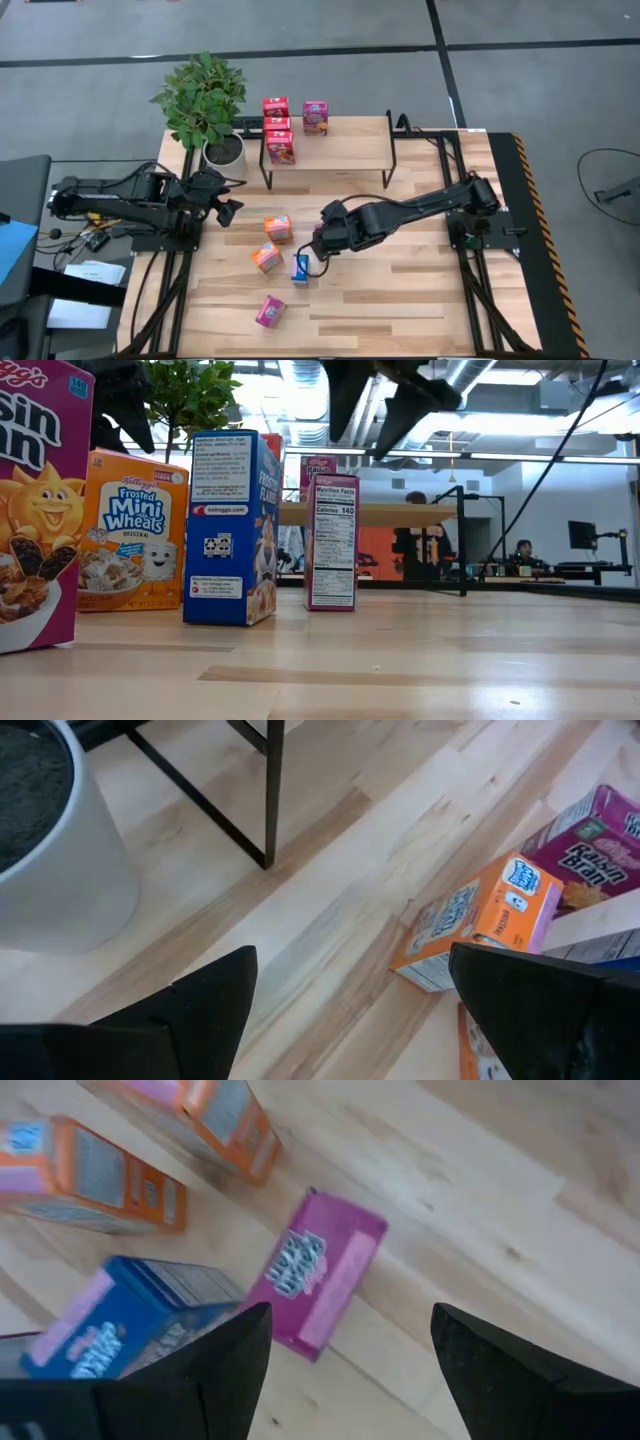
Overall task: Stack cereal on shelf
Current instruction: Put the top violet cereal box on the shelf aligned with the other violet cereal box on the shelf
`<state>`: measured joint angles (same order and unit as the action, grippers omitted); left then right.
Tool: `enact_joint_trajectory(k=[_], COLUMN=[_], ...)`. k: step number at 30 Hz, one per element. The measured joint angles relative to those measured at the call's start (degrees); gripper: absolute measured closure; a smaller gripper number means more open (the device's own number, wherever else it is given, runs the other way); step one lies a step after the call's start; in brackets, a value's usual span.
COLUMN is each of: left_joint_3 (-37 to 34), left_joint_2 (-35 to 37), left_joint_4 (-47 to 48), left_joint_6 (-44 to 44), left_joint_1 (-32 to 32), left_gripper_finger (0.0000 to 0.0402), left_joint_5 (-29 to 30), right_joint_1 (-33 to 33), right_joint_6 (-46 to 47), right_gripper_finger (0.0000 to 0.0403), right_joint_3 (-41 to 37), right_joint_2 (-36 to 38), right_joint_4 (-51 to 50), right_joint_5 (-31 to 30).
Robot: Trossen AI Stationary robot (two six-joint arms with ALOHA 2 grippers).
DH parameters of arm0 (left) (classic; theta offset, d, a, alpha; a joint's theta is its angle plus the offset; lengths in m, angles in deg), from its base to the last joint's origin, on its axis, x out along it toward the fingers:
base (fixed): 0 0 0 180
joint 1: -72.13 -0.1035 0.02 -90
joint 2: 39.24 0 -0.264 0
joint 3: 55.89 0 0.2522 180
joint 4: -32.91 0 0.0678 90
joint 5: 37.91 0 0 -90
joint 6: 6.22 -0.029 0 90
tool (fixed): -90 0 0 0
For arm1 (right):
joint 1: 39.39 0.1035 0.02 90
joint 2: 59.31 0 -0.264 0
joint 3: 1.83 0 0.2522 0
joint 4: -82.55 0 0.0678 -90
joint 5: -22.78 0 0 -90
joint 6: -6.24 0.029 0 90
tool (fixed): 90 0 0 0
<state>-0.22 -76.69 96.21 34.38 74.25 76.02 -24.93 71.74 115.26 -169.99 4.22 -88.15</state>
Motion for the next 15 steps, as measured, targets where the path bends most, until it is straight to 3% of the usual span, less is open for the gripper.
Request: enact_joint_trajectory(k=[7,15], left_joint_3=[0.0,0.0], left_joint_2=[-0.04,-0.04], left_joint_4=[0.02,-0.17], left_joint_6=[0.76,-2.17], left_joint_1=[1.4,1.38], left_gripper_finger=[0.0081,0.0081], left_joint_5=[0.89,2.5], right_joint_1=[-0.79,-0.72], right_joint_6=[3.05,3.8], right_gripper_finger=[0.0074,0.0058], right_joint_3=[0.06,0.08], right_joint_2=[-4.17,-3.58], right_joint_4=[0.39,2.44], right_joint_5=[1.68,1.42])
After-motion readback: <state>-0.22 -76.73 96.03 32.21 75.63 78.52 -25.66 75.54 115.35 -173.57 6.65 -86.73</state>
